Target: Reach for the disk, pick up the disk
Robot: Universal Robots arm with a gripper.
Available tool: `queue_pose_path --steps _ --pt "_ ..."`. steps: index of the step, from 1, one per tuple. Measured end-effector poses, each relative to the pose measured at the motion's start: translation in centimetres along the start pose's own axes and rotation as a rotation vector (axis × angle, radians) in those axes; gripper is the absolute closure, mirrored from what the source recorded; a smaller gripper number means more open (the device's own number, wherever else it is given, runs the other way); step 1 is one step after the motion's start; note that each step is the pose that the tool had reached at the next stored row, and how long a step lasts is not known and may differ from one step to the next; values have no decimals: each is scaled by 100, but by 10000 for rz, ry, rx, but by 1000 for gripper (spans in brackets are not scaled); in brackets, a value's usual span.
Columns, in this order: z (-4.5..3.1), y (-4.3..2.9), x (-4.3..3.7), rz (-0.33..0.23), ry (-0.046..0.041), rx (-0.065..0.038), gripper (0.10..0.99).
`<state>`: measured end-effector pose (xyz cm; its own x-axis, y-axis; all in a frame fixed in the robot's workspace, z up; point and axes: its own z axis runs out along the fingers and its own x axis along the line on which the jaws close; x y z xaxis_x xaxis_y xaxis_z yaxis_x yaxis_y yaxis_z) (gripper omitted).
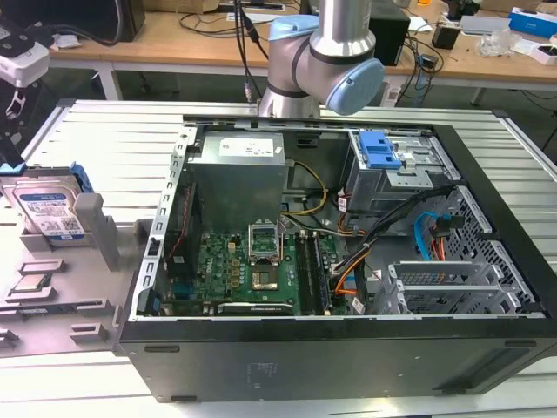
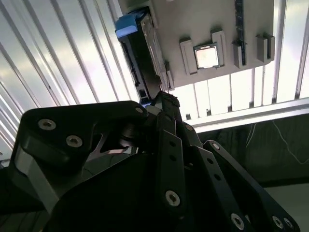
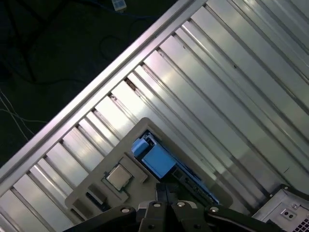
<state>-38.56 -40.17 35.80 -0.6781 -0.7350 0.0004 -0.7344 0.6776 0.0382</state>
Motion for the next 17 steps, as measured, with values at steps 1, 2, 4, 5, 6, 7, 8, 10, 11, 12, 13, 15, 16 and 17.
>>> queue_pose_path --steps 1,2,4,5,6,7,8,10,11,12,13,15,16,17 --pt "0 0 0 -160 7 0 980" --pt "0 0 0 -315 13 0 980" --pt "0 0 0 -658 26 0 980" --pt "0 0 0 -884 35 0 980" --pt "0 0 0 -1138 44 0 980" --pt "0 0 0 -1360 53 0 980" --pt "0 0 0 -1507 58 1 980" --pt "0 0 0 -1911 74 1 980" --pt "0 0 0 -2117 81 1 980" --pt "0 0 0 -2249 87 1 980" --pt "0 0 0 -2439 93 1 980" --pt "0 0 0 -2702 104 1 980" --pt "0 0 0 -2900 111 1 980" --pt "0 0 0 -3042 117 2 980"
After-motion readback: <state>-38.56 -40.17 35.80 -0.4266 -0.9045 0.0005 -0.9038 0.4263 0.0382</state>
